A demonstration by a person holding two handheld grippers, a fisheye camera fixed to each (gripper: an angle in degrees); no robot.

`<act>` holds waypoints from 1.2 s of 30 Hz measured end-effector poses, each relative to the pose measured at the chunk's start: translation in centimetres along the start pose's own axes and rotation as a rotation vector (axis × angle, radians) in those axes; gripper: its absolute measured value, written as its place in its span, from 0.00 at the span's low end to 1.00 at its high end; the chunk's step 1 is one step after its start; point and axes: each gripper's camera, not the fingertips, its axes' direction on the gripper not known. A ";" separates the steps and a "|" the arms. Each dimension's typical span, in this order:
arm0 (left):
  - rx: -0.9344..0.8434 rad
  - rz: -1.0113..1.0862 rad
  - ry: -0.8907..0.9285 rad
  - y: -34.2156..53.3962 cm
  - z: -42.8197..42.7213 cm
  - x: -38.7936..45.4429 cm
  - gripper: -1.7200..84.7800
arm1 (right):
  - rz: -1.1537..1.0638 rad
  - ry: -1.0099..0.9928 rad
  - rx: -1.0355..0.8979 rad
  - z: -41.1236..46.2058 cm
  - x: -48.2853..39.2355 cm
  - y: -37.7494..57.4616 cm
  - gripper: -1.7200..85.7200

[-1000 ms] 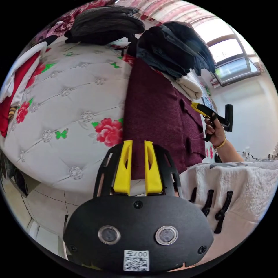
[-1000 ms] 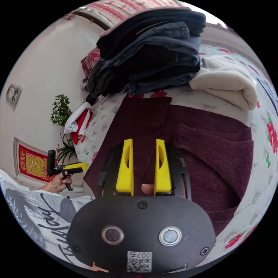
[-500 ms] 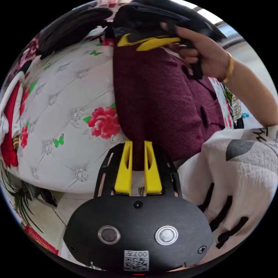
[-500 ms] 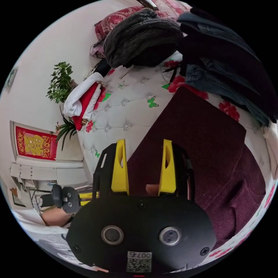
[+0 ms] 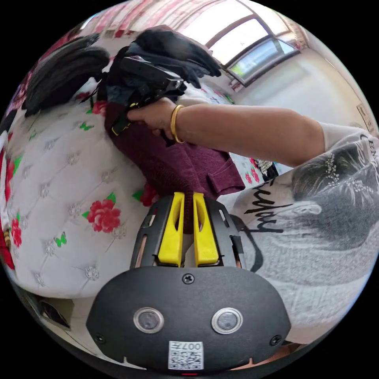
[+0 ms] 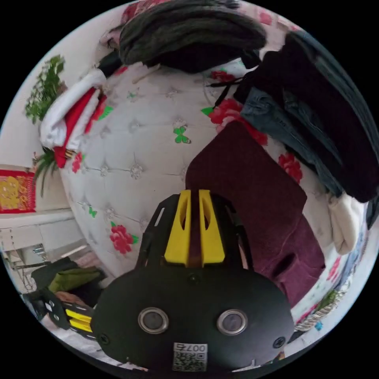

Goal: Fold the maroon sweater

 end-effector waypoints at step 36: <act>-0.242 -0.153 0.250 -2.3 25.3 4.2 0.17 | 0.701 -0.774 0.336 -5.8 41.7 63.7 0.17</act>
